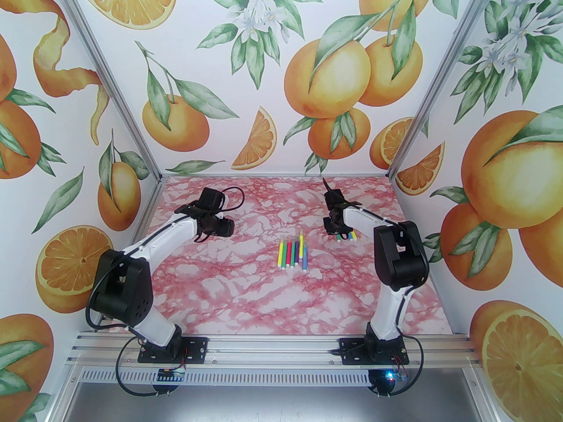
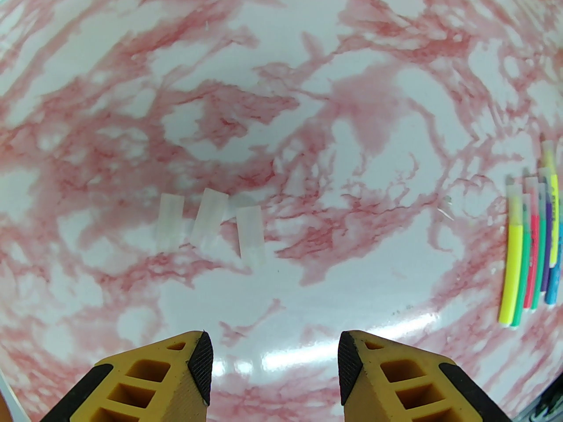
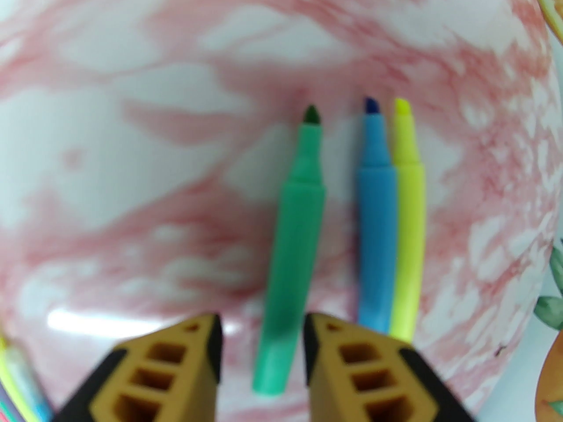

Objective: Open the pen caps

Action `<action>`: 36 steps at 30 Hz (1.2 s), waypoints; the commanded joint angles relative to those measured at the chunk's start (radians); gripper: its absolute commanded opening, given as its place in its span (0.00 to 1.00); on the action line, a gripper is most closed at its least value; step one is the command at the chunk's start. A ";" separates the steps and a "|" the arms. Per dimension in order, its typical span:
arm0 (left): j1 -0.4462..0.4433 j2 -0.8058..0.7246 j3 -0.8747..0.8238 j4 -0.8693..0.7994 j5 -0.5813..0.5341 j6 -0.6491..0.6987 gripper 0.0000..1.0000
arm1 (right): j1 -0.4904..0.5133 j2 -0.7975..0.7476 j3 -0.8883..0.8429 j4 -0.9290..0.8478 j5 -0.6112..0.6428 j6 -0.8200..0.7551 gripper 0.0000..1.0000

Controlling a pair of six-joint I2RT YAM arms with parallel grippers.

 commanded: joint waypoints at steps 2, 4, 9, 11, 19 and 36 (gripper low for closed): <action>0.006 -0.065 -0.045 0.068 0.018 -0.034 0.56 | 0.033 -0.084 -0.050 -0.019 -0.008 0.011 0.38; 0.006 -0.077 -0.060 0.083 0.030 -0.041 0.56 | 0.046 -0.115 -0.081 -0.008 -0.039 0.027 0.38; 0.006 -0.091 -0.075 0.099 0.038 -0.049 0.57 | 0.097 -0.185 -0.169 0.040 -0.119 0.080 0.38; 0.006 -0.095 -0.079 0.103 0.038 -0.051 0.57 | 0.116 -0.211 -0.207 0.074 -0.174 0.104 0.38; 0.005 -0.093 -0.101 0.122 0.047 -0.056 0.57 | 0.145 -0.261 -0.327 0.168 -0.259 0.184 0.38; 0.005 -0.136 -0.149 0.152 0.070 -0.057 0.61 | 0.190 -0.341 -0.427 0.197 -0.405 0.226 0.43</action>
